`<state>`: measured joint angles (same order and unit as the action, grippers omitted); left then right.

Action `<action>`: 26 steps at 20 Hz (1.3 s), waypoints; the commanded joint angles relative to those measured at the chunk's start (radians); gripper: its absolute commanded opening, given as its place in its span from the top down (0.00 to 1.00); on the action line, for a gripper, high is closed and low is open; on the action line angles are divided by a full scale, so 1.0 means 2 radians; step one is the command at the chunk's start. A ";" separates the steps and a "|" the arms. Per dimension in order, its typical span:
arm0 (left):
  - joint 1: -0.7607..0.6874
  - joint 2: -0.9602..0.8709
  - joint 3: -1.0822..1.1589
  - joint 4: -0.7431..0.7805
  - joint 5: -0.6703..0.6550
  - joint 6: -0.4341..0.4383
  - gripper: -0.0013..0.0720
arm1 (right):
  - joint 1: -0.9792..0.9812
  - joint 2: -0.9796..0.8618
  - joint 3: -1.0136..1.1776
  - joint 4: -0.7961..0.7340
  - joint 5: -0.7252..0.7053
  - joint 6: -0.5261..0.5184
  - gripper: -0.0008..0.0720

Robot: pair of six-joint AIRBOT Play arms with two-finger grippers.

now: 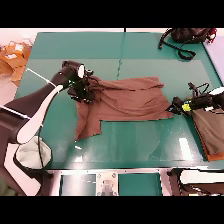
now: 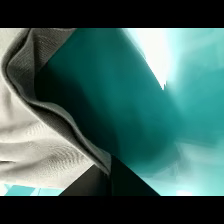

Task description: Fold the shirts.

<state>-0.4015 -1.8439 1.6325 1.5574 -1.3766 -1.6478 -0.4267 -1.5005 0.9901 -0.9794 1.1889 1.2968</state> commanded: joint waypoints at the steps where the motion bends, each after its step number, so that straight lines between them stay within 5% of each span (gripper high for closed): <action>1: -0.007 -0.007 -0.007 0.004 0.009 -0.010 0.30 | 0.000 0.000 0.001 0.000 -0.006 0.000 0.97; 4: -0.007 -0.007 -0.026 -0.020 -0.009 -0.010 0.31 | 0.000 0.000 0.001 0.000 -0.007 0.000 0.97; 6: -0.007 -0.007 -0.020 -0.019 -0.024 -0.006 0.68 | 0.000 0.000 0.001 0.000 -0.007 0.000 0.97; 8: -0.007 -0.005 -0.005 -0.016 -0.040 0.003 0.74 | 0.000 0.000 0.001 0.000 -0.006 0.000 0.97; 10: -0.006 0.005 0.018 -0.010 -0.049 0.004 0.94 | 0.000 0.000 0.001 0.000 -0.006 0.000 0.97; 17: 0.049 0.029 0.036 -0.025 -0.122 0.052 0.94 | -0.012 0.000 0.001 -0.039 -0.011 0.003 0.97; 23: 0.119 0.037 0.004 -0.215 -0.099 0.111 0.94 | -0.039 0.000 -0.012 -0.028 -0.010 0.005 0.97; 26: 0.119 0.037 -0.076 -0.245 -0.086 0.152 0.94 | -0.036 0.000 -0.034 -0.025 -0.019 0.004 0.97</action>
<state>-0.1833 -1.7718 1.5887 1.1851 -1.5780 -1.4288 -0.4976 -1.5005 0.9520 -1.0397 1.1614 1.3064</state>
